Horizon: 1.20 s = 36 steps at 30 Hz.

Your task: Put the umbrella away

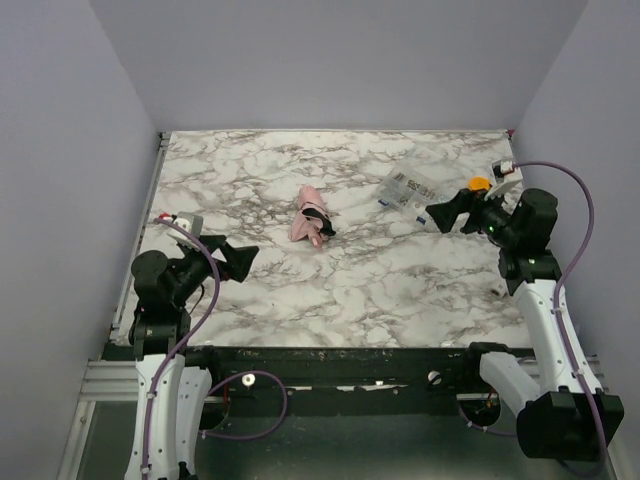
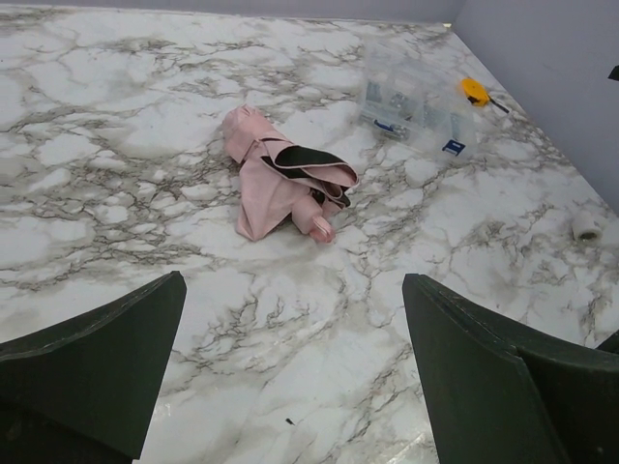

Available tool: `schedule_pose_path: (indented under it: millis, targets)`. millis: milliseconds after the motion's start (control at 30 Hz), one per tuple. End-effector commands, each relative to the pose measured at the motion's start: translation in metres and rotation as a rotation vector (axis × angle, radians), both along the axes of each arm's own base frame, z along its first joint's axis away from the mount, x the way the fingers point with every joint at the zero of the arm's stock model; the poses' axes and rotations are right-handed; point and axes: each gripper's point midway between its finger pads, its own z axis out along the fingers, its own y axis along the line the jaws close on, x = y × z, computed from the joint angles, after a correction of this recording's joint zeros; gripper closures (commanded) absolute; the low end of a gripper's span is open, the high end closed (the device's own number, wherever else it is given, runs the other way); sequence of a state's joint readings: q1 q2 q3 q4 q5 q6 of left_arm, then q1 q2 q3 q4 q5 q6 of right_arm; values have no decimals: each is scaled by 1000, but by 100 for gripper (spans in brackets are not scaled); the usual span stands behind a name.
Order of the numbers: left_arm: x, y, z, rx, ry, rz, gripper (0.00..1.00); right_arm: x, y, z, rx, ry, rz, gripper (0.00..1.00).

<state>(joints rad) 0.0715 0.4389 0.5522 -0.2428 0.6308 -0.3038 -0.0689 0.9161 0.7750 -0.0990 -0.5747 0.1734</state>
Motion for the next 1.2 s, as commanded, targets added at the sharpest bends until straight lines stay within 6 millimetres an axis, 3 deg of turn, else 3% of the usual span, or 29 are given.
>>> schedule_pose_path:
  millis: [0,267,1167]
  targets:
    - [9,8,-7,-25,31,67,2,0,-3,-5,-20,-7,34,0]
    - [8,13,-7,-22,23,103,2,1,-5,-13,2,27,48,0]
    - [8,13,-6,-30,19,106,2,1,-7,-14,-8,25,57,0]
